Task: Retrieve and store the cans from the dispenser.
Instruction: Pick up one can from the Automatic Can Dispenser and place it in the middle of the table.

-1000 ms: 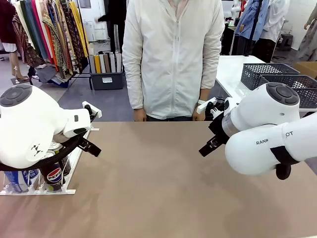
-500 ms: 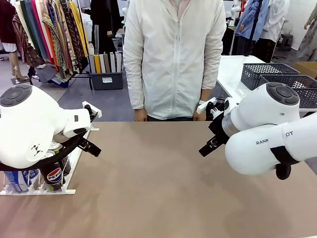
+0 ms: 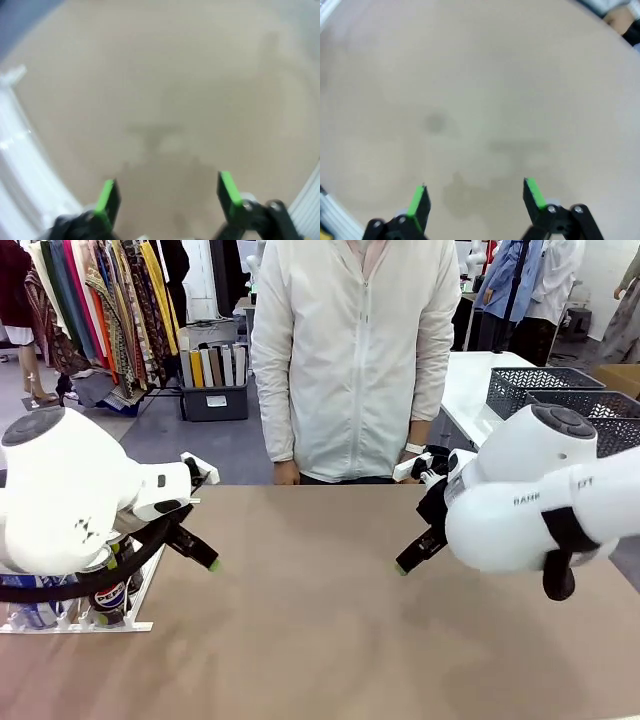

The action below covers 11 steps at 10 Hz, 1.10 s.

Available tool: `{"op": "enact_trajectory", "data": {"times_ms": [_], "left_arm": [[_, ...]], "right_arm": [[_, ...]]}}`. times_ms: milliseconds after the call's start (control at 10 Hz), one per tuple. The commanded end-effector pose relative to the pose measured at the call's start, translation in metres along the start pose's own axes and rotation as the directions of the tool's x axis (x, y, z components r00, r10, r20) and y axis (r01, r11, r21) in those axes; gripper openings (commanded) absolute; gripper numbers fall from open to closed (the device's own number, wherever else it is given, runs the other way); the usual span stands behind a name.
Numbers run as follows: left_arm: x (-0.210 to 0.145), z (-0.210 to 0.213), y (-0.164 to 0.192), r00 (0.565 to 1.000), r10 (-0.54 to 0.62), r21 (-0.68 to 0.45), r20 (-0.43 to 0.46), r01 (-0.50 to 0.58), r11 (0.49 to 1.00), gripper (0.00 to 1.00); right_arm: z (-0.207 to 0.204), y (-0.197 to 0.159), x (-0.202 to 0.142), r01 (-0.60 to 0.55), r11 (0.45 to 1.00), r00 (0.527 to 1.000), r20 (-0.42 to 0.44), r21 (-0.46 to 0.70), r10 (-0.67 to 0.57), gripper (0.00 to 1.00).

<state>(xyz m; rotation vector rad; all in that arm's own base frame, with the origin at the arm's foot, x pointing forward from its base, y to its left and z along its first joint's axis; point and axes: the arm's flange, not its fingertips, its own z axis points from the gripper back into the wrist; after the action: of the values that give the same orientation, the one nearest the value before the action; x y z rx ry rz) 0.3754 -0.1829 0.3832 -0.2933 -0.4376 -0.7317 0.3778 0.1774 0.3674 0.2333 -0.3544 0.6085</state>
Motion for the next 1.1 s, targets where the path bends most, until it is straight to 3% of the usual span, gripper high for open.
{"op": "enact_trajectory", "data": {"times_ms": [0, 100, 200, 400, 600, 800, 1000], "left_arm": [[0.009, 0.051, 0.019, 0.975, 0.202, -0.318, -0.096, -0.223, 0.922, 1.00], [0.011, 0.080, 0.018, 0.968, 0.209, -0.479, -0.140, -0.251, 0.841, 1.00], [0.005, 0.115, 0.024, 0.965, 0.244, -0.575, -0.094, -0.253, 0.778, 1.00], [-0.028, 0.196, 0.061, 0.934, 0.354, -0.714, 0.043, -0.219, 0.664, 1.00], [-0.081, 0.244, 0.114, 0.846, 0.512, -0.778, 0.152, -0.217, 0.590, 1.00], [-0.152, 0.256, 0.162, 0.693, 0.688, -0.809, 0.217, -0.267, 0.524, 1.00], [-0.216, 0.254, 0.199, 0.528, 0.813, -0.826, 0.246, -0.324, 0.461, 1.00]], "right_arm": [[0.041, -0.017, 0.006, 0.194, 0.953, 0.979, 0.010, 0.233, -0.201, 1.00], [0.063, -0.017, 0.003, 0.270, 0.877, 0.959, -0.028, 0.397, -0.282, 1.00], [0.091, -0.022, -0.014, 0.256, 0.794, 0.958, -0.033, 0.551, -0.286, 1.00], [0.156, -0.050, -0.070, 0.196, 0.672, 0.913, 0.117, 0.715, -0.391, 1.00], [0.200, -0.089, -0.146, 0.178, 0.607, 0.762, 0.282, 0.774, -0.583, 1.00], [0.214, -0.126, -0.223, 0.219, 0.544, 0.536, 0.366, 0.810, -0.761, 1.00], [0.215, -0.145, -0.274, 0.270, 0.506, 0.357, 0.402, 0.819, -0.843, 1.00]]}}
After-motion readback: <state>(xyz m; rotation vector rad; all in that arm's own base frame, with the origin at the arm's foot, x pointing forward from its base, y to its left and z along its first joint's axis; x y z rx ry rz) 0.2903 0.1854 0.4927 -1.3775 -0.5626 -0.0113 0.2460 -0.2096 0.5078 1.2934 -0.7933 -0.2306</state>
